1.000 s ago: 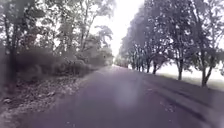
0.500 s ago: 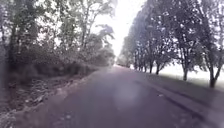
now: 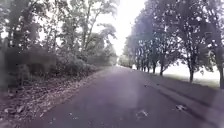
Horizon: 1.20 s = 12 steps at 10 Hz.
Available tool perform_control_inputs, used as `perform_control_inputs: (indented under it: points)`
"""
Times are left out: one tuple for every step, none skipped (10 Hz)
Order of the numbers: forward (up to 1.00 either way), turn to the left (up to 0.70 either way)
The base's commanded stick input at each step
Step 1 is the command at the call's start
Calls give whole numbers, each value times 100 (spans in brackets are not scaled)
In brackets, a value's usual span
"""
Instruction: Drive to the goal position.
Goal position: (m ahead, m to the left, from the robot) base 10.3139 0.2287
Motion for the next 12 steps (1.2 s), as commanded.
perform_control_inputs:
  points:
    - [100, 0]
    - [100, 0]
    - [100, 0]
    - [100, 0]
    - [100, 0]
    - [100, 0]
    - [100, 0]
    - [100, 0]
    - [100, 0]
    - [100, 0]
    - [100, 0]
    - [100, 0]
